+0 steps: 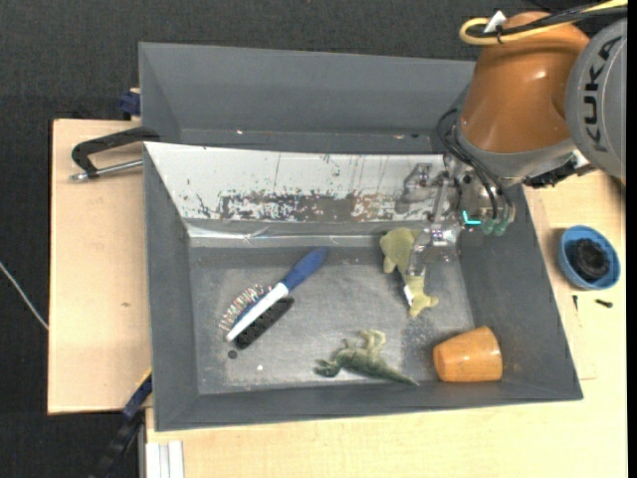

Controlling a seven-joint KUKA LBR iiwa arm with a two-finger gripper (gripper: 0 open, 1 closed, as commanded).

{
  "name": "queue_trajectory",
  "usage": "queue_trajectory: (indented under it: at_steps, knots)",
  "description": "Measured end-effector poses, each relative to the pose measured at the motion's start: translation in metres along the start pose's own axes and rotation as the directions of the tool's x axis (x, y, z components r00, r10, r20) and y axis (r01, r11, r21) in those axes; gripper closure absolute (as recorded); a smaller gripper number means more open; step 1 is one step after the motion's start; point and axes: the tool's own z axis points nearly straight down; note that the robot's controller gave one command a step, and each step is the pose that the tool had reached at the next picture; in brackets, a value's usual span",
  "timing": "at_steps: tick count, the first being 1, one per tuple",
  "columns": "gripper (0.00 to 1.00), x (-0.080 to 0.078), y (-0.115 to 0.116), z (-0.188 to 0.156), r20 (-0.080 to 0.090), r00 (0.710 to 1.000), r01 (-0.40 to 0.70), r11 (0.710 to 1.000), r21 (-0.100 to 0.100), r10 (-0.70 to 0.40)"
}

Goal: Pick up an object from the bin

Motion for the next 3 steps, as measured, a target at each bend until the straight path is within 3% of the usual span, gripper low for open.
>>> queue_trajectory:
  at_steps: [1,2,3]
  knots:
    - [0.00,-0.006,-0.042,0.138,0.021,0.993,0.114,0.993,0.002,-0.114]
    - [1.00,-0.011,-0.040,0.131,0.042,0.992,0.117,0.993,0.004,-0.117]
    - [1.00,-0.005,-0.025,-0.019,0.021,0.988,0.154,0.988,0.005,-0.154]
